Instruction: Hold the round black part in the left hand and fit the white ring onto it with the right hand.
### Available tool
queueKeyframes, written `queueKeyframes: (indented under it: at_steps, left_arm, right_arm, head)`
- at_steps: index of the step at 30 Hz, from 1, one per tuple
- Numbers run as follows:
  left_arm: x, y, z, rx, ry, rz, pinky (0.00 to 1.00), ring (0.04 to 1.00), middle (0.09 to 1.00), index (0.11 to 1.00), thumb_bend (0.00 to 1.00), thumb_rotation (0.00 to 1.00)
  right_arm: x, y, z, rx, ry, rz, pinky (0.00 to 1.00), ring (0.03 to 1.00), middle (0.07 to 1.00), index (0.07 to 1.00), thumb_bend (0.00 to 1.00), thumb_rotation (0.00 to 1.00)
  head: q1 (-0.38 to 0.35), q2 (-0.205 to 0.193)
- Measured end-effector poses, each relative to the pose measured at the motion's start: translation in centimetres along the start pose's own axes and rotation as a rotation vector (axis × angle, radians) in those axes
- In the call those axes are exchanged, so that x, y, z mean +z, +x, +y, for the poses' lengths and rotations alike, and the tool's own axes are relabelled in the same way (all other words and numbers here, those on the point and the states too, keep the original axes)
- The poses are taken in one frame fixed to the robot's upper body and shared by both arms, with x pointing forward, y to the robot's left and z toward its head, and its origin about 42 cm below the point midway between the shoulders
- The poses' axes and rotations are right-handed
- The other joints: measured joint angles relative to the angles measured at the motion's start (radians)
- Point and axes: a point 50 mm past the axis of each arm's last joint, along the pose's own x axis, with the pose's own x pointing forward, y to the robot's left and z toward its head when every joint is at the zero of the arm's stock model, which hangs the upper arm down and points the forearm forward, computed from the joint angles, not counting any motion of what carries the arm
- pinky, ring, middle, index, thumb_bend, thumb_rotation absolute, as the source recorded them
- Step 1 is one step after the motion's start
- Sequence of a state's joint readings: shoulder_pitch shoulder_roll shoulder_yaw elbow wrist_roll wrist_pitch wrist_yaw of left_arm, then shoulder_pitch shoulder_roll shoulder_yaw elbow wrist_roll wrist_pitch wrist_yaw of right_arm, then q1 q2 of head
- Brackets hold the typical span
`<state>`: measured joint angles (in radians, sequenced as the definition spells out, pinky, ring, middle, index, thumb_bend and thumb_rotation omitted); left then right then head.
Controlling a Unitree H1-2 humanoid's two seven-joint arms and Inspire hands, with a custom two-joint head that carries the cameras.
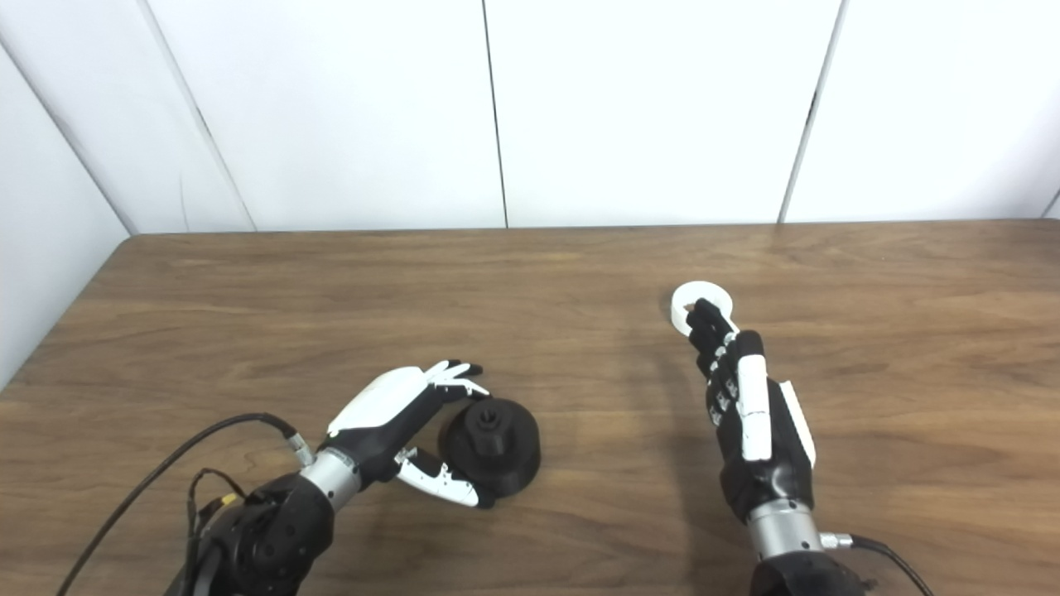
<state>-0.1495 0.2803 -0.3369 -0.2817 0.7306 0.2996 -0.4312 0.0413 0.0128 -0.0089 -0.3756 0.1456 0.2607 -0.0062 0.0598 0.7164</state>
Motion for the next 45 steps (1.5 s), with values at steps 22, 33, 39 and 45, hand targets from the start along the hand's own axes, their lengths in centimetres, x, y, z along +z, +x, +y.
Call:
queueKeyframes:
  at_steps: [22,33,39,45]
  left_arm:
    - [0.2,0.3,-0.3,0.015,-0.004,-0.006,0.94,1.000,0.955,0.708,0.92,0.29]
    - [0.1,0.5,-0.5,0.016,0.005,-0.018,0.95,1.000,0.958,0.712,0.92,0.29]
    - [0.1,0.5,-0.5,0.015,0.005,-0.018,0.95,1.000,0.956,0.709,0.92,0.29]
    - [0.0,0.6,-0.5,0.016,0.005,-0.019,0.95,1.000,0.956,0.712,0.92,0.28]
  right_arm:
    - [8.8,9.0,-3.6,-0.070,-0.958,-0.221,0.90,0.956,0.914,0.740,0.82,0.31]
    - [5.3,14.6,-4.2,0.020,-1.110,-0.046,1.00,1.000,0.965,0.699,0.89,0.28]
    - [4.9,16.5,-4.4,0.052,-1.178,-0.023,1.00,1.000,0.999,0.706,0.90,0.31]
    - [4.2,17.7,-4.5,0.075,-1.205,0.019,1.00,1.000,1.000,0.704,0.89,0.32]
  head:
    - [-0.020,-0.006]
    - [-0.023,-0.012]
    - [-0.032,-0.020]
    - [-0.038,-0.023]
